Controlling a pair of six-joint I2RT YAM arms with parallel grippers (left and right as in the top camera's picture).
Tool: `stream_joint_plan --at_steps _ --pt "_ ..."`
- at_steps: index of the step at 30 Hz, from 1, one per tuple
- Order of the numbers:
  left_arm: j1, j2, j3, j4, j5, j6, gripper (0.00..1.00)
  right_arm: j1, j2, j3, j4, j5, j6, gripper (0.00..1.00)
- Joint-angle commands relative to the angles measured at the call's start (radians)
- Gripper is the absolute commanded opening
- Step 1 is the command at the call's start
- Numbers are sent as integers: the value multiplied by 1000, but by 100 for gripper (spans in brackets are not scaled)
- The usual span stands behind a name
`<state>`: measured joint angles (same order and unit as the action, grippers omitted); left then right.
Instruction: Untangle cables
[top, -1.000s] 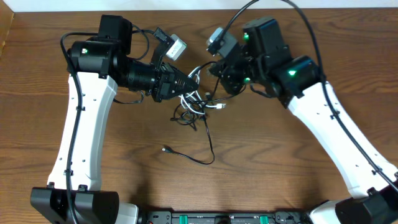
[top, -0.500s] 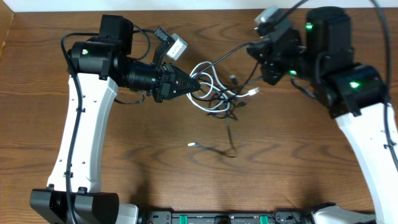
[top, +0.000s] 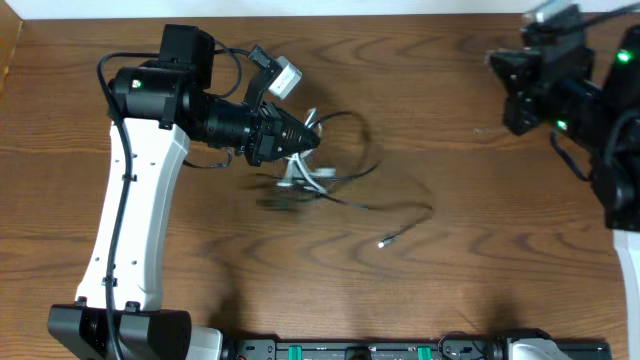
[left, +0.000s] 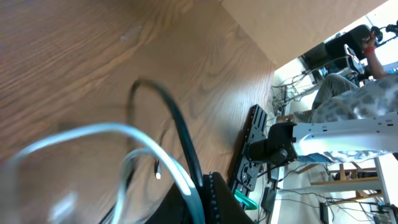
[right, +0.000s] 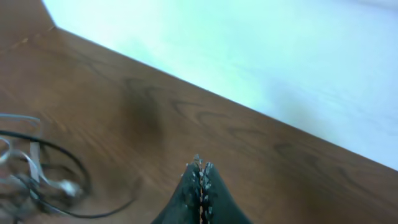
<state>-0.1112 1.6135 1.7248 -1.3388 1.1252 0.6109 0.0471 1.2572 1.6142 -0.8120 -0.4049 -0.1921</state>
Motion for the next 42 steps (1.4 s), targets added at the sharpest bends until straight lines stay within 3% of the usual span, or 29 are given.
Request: stream_joint_plan --at_steps 1,5,12,15,29,42 --pt "7 -24 22 -4 11 24 8 -27 -12 33 -18 -41 12 1" --pt "7 -24 22 -3 11 24 8 -16 5 33 -37 -89 11 2" --pt "7 -24 22 -3 12 24 8 26 46 33 -58 -129 12 49" --pt "7 -24 22 -3 14 24 8 48 71 33 -63 -130 13 57" --pt "-10 -26 22 -3 19 25 8 310 290 32 -67 -95 3 61" --pt "-52 -26 23 -22 148 74 8 365 295 32 -68 -95 -23 61"
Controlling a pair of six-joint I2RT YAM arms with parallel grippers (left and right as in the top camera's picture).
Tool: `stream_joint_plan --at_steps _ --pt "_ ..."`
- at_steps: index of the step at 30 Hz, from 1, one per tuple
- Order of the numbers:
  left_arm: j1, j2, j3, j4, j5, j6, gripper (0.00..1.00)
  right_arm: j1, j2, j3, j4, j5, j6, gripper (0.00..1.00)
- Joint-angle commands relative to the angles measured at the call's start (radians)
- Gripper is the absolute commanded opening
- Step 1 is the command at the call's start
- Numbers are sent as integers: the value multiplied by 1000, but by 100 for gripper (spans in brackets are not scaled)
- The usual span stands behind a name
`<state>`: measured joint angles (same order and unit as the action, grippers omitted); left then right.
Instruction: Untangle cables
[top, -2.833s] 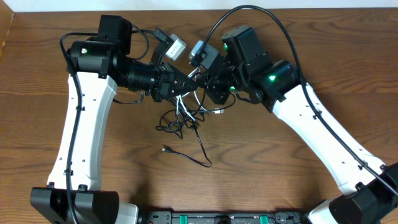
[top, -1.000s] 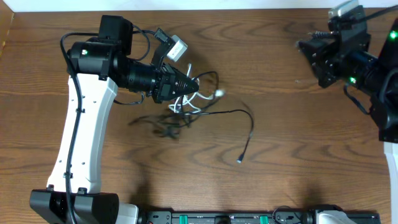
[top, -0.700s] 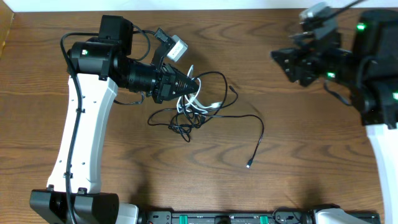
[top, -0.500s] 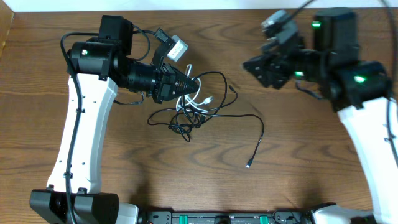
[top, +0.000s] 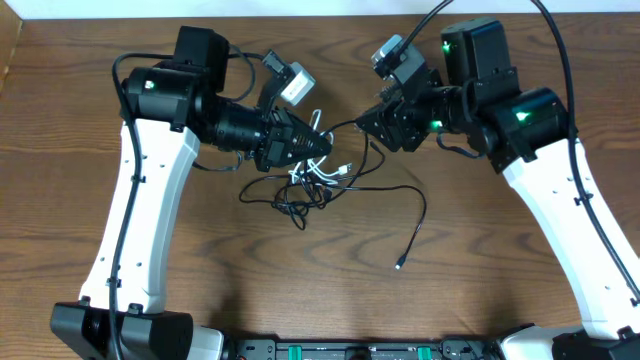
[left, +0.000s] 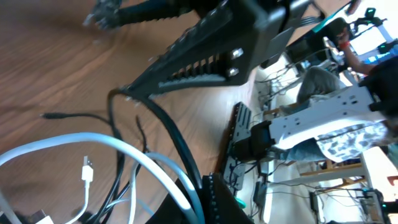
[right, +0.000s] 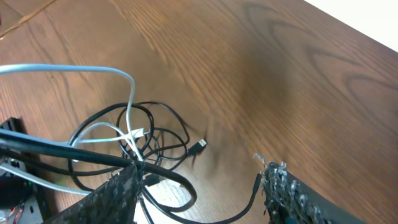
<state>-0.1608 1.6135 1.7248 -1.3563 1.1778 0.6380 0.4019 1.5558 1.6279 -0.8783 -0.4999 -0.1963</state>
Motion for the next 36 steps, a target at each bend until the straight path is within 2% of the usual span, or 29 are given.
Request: stream_joint_plan --at_steps 1,19,21,22,25,26,36 --pt "-2 -26 23 -4 103 47 8 10 -3 19 -2 0 -19 61" --pt "-2 -26 23 0 94 47 8 56 -3 19 -22 -32 -48 61" --pt "-2 -26 23 0 95 46 8 63 -3 19 -14 -25 -48 58" --pt "-2 -26 23 -1 95 46 8 66 -3 19 -7 -18 -43 54" --pt "-2 -26 23 -2 100 46 8 68 -2 19 10 1 -29 22" --pt "-2 -26 23 -2 108 46 8 68 0 19 14 0 -28 1" --pt "-2 -26 23 -5 117 46 8 71 2 18 57 36 -30 1"
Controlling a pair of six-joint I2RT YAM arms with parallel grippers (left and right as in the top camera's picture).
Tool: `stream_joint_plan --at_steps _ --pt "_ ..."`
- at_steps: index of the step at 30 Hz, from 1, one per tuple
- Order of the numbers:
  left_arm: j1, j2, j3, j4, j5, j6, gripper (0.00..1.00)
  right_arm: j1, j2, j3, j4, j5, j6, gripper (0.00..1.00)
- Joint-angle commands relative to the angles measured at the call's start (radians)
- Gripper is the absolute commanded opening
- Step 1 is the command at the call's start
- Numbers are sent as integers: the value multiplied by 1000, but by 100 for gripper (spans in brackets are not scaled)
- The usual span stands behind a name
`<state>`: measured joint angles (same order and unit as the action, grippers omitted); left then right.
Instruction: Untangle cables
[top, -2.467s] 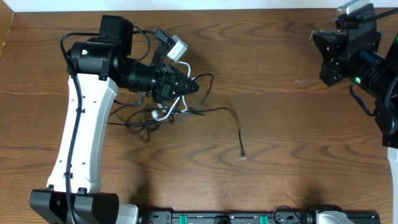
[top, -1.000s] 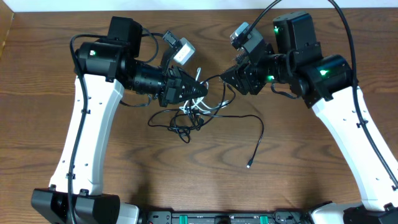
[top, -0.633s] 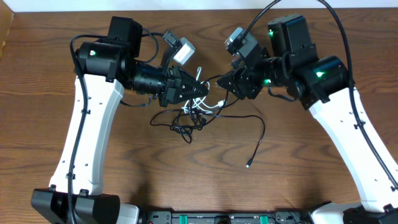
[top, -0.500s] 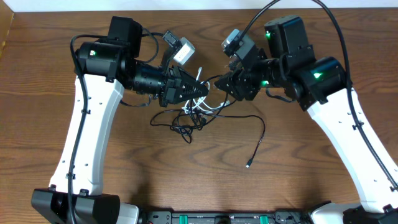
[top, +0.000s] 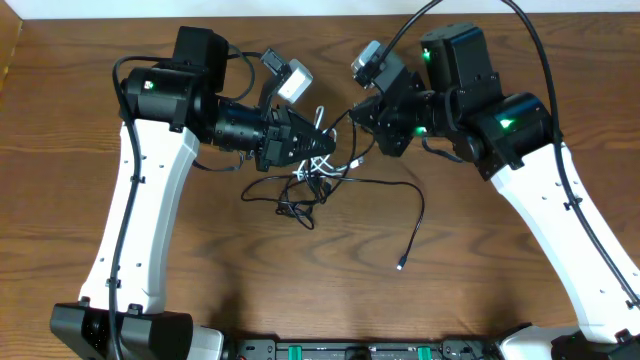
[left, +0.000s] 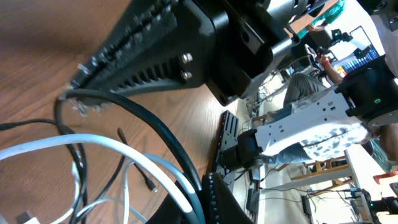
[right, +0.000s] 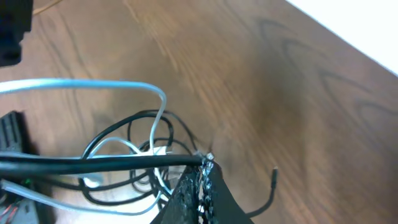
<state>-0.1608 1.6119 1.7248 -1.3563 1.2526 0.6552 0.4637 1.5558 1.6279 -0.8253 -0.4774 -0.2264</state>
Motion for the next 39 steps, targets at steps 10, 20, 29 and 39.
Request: stream_joint_plan --at_steps 10,20,29,39 --pt "-2 -25 23 -5 39 29 8 22 19 12 -11 -7 -7 72" --pt "-2 -26 23 -5 43 29 8 35 81 12 15 -7 -7 59" --pt "-2 -26 23 -4 40 29 8 35 85 12 30 27 -6 1" --pt "-2 -26 23 0 11 29 8 35 84 12 48 311 73 1"
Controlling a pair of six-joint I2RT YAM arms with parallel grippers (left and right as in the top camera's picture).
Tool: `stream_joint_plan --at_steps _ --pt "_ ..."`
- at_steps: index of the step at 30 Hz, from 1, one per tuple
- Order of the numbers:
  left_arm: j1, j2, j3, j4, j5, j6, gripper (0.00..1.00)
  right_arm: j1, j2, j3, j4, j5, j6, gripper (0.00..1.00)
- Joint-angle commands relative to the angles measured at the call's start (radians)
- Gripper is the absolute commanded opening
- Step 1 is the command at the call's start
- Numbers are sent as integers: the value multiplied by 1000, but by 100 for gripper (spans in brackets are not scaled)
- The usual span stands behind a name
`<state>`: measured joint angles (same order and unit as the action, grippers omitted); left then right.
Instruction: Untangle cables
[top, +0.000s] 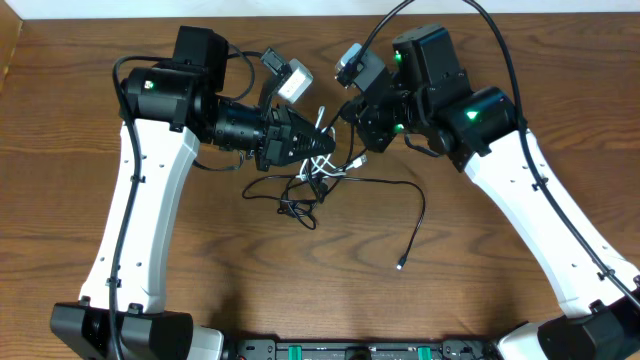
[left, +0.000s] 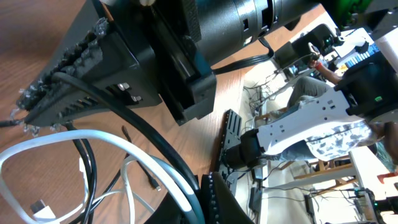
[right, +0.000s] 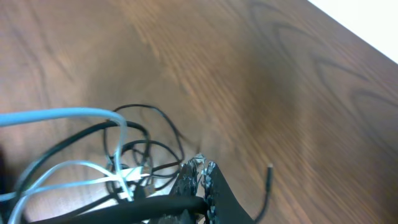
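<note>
A tangle of black and white cables (top: 308, 180) lies on the wooden table between my two grippers. My left gripper (top: 314, 140) is shut on a thick black cable (left: 127, 115) and a white cable (left: 93, 138), holding them up off the heap. My right gripper (top: 346, 112) sits right beside it, shut on the same black cable (right: 149, 208) just behind its fingertips (right: 198, 167). A thin black lead trails out to a free plug end (top: 401, 265).
Bare wooden table (top: 500, 290) stretches to the right and front of the heap. A black rail (top: 350, 350) runs along the front edge. The left arm's white link (top: 130, 220) stands at the left, the right arm's (top: 560, 230) at the right.
My right gripper has shifted a little left, closer to the left gripper, still shut on the black cable. The left gripper and the heap have stayed put.
First my left gripper held the cables up while the right gripper was shut and empty at the far right corner. Then the right gripper stood open around the black cable next to the left one. It then shut on that cable and now sits nearer.
</note>
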<state>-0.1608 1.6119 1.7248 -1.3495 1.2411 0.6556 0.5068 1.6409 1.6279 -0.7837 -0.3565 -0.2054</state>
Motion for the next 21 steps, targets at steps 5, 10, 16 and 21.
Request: stream_joint_plan --at_steps 5,10,16,21 --pt "-2 -26 22 -7 -16 28 8 -8 -6 14 10 254 51 1" --pt "-2 -26 23 -7 -46 28 8 -10 -22 23 41 356 81 1" --pt "-2 -26 23 -4 -58 28 8 -10 -66 64 20 531 77 1" --pt "-2 -26 22 -4 -76 23 8 -10 -106 77 0 690 57 1"
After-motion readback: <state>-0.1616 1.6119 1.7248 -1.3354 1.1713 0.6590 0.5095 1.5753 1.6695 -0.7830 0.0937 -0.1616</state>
